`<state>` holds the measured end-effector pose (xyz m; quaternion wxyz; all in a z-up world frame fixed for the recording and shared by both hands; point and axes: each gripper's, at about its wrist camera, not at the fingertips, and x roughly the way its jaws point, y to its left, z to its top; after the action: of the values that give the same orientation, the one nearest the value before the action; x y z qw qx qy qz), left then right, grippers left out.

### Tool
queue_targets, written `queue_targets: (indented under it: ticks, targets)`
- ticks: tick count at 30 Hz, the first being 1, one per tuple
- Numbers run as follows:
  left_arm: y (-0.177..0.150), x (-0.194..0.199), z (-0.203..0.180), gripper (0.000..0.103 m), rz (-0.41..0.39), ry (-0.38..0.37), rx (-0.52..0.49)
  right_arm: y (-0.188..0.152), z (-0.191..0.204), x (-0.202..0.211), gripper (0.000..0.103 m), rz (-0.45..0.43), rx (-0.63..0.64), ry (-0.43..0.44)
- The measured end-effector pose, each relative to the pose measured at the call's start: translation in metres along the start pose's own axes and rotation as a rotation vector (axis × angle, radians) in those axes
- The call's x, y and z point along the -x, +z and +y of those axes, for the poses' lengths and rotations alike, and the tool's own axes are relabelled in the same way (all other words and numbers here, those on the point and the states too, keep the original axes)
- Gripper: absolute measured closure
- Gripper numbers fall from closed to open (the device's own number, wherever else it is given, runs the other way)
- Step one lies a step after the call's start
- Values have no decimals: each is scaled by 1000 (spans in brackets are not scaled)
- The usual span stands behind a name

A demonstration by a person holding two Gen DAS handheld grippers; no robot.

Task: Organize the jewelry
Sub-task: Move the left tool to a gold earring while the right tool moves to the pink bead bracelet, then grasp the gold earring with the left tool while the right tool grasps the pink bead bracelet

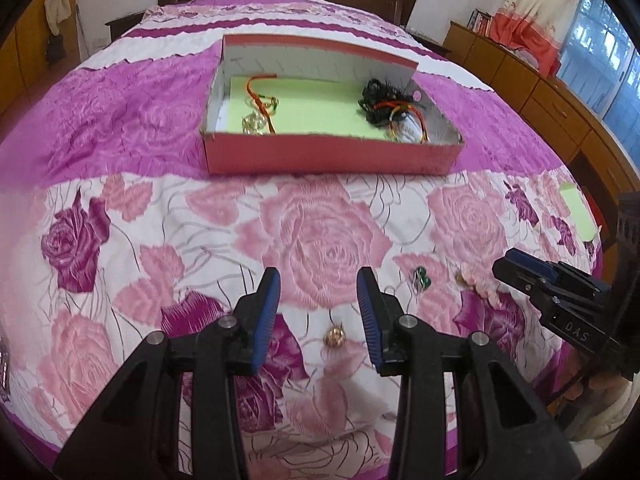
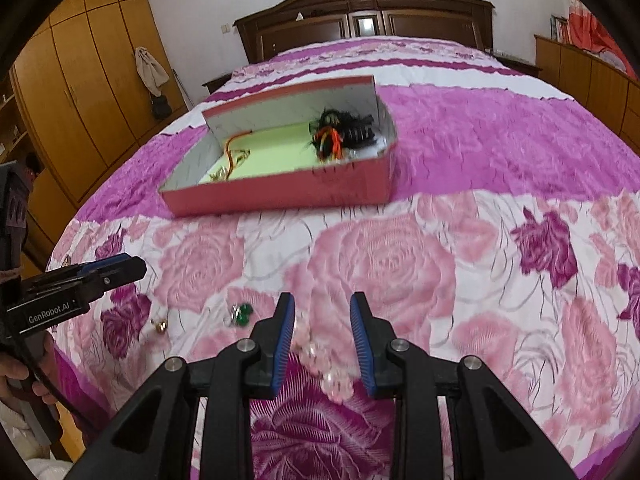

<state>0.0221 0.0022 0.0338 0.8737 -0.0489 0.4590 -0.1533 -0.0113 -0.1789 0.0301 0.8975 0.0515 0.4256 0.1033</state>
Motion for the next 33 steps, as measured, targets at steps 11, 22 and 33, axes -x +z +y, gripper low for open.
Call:
queue_targets:
  ticks: [11,22,33]
  targets:
    - [-18,-10,-3,72,55,-8,-13,-17,2,-10,67,55,18,2]
    - [-26,-21,0,72,83,-8,-8,-26,0,-21,65,82,29,-6]
    - [-30,-27,0,73,89,-5,-25,-29,-1,-27,65,85,30,-2]
